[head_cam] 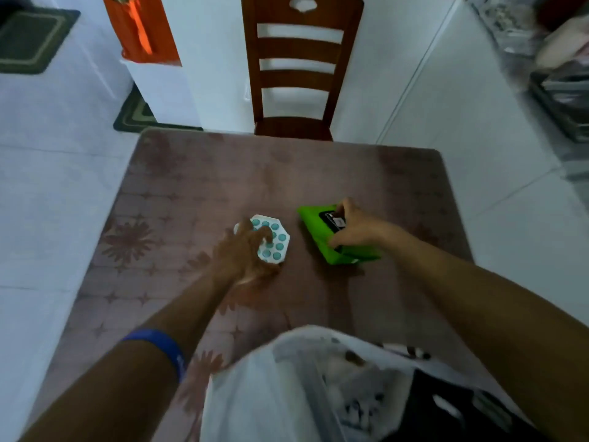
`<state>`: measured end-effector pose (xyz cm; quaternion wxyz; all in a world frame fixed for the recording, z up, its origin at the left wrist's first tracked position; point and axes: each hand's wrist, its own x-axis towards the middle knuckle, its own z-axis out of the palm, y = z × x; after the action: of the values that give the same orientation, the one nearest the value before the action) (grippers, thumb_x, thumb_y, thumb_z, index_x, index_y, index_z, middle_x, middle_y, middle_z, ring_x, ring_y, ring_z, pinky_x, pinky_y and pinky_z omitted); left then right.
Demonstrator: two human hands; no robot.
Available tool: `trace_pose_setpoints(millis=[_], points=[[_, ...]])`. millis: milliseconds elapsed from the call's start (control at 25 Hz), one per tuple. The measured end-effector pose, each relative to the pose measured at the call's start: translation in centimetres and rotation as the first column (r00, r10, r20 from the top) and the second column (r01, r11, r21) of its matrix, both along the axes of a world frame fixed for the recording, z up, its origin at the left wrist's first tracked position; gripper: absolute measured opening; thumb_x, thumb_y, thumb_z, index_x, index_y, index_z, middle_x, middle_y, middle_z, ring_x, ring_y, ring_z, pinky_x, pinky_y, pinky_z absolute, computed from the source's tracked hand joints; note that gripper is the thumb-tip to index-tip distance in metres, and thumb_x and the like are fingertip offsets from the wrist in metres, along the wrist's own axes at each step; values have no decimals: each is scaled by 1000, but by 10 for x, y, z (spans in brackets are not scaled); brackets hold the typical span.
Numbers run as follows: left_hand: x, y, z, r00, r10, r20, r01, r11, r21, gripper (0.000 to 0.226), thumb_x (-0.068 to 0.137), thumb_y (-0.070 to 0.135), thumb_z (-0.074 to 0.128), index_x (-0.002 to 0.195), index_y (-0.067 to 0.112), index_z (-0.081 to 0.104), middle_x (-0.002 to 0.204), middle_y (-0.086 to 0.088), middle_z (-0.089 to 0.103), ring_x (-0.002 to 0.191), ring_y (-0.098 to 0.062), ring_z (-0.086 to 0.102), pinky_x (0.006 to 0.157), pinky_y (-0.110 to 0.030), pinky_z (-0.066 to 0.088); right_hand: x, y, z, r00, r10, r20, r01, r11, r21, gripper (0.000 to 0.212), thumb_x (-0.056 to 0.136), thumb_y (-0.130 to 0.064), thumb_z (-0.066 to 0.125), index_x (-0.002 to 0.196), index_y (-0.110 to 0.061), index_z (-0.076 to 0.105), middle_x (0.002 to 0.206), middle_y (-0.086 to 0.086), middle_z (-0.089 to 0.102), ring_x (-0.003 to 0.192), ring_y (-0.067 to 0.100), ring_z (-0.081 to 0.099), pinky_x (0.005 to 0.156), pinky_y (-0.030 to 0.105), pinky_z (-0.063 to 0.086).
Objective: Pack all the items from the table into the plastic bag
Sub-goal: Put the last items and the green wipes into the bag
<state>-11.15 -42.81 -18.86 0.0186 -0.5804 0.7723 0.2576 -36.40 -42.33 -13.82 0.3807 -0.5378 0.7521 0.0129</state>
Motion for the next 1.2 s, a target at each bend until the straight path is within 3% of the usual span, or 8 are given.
trace_pose_setpoints(millis=[160,280,360,480,600,800,1000,1200], points=[[18,50,93,914,222,-339,-203,975,90,54,64,42,86,108,25,60,125,-6,56,105,-24,62,74,-26,53,-4,78,82,865,-324,384,339,940,30,48,77,-19,67,119,-14,45,102,10,55,75,16,55,54,26,43],[29,90,210,691,314,-651,-294,945,145,51,71,43,81,116,29,62,128,2,59,102,-14,62,62,-21,57,-15,130,172,537,-340,772,456,887,74,30,73,-15,64,101,-7,58,92,16,58,66,19,60,59,27,51],[30,140,284,610,179,-772,-111,984,141,47,67,51,76,111,39,63,128,7,58,106,-12,63,72,-27,60,-24,174,223,263,-254,931,483,870,101,56,47,-23,74,100,-7,65,92,14,61,75,25,63,72,32,54],[6,212,323,810,-113,-576,234,962,140,49,60,54,80,103,47,57,130,13,50,113,-10,54,83,-33,57,-28,242,260,-99,-132,986,539,826,165,76,50,-22,69,124,-8,61,124,15,59,110,32,59,98,47,49],[-29,243,288,909,-411,-63,416,897,150,48,72,48,78,112,39,53,136,10,47,114,-13,47,90,-29,44,-20,291,266,-216,-73,974,547,817,183,84,50,-21,75,131,-9,59,138,14,55,124,36,55,102,55,42],[-28,250,251,931,-340,136,343,939,-1,53,80,41,70,128,35,48,145,1,44,126,-20,46,100,-34,39,-10,336,247,-238,-128,963,572,783,245,72,40,-18,74,110,-5,72,115,15,68,103,35,66,93,52,50],[-15,264,245,946,-309,95,310,951,0,70,69,63,72,130,40,48,148,5,41,127,-19,44,103,-41,41,6,363,235,-133,-106,985,580,798,164,62,38,-18,73,100,-10,76,97,13,73,83,30,71,76,41,59],[-4,272,234,951,-297,83,306,943,-134,81,74,51,70,145,35,34,159,-3,25,141,-26,30,109,-46,34,29,370,223,431,3,902,529,809,-256,84,55,8,56,131,-27,49,132,-4,58,104,20,66,65,31,56]])
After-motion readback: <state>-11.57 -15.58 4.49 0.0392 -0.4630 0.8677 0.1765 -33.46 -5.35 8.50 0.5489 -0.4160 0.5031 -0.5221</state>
